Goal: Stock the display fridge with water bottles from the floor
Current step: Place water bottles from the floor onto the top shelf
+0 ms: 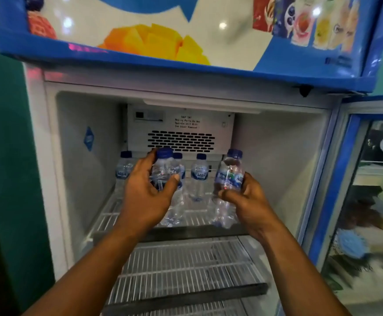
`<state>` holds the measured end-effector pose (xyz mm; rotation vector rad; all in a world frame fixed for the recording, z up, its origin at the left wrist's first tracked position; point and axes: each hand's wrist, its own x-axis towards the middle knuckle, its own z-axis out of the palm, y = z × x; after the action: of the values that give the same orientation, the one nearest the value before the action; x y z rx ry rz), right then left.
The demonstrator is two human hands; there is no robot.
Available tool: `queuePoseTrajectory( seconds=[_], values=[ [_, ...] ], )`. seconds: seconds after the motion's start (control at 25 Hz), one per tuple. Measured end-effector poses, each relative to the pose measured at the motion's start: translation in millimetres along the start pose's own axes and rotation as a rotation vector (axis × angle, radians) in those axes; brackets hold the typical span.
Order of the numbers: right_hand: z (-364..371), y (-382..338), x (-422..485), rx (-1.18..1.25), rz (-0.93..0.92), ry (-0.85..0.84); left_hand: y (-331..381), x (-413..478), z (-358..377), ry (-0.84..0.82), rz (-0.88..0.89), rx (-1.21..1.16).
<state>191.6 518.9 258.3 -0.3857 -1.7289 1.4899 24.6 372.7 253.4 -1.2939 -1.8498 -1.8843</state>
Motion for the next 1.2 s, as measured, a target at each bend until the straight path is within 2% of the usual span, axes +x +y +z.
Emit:
queuePoseTrajectory(
  seconds=[0.08, 0.28, 0.44, 0.52, 0.64, 0.76, 0.92, 1.2],
  values=[
    [-11, 12, 32, -0.11, -0.024, 0.068, -15, 14, 21, -0.005, -0.008, 0.041],
    [-29, 69, 92, -0.329, -0.004, 0.104, -63, 31, 63, -0.044, -0.069, 0.068],
    [-32, 90, 115, -0.337, 0.04, 0.161, -79, 35, 83, -0.04, -0.129, 0.027],
    [-33, 97, 121, -0.446, 0.051, 0.155, -80, 37, 86, -0.04, -0.146, 0.011],
    [-36, 101, 124, -0.43, 0.055, 0.163, -88, 34, 83, -0.03, -0.148, 0.012],
    [-39, 104, 130, -0.438, 0.063, 0.169, -96, 29, 79, -0.128, -0.207, 0.147],
    [-42, 111, 125, -0.561, 0.15, 0.089, -98, 31, 73, -0.297, -0.397, 0.199],
    [-41, 118, 132, -0.661, 0.108, 0.09, -104, 32, 73, -0.306, -0.42, 0.232]
  ],
)
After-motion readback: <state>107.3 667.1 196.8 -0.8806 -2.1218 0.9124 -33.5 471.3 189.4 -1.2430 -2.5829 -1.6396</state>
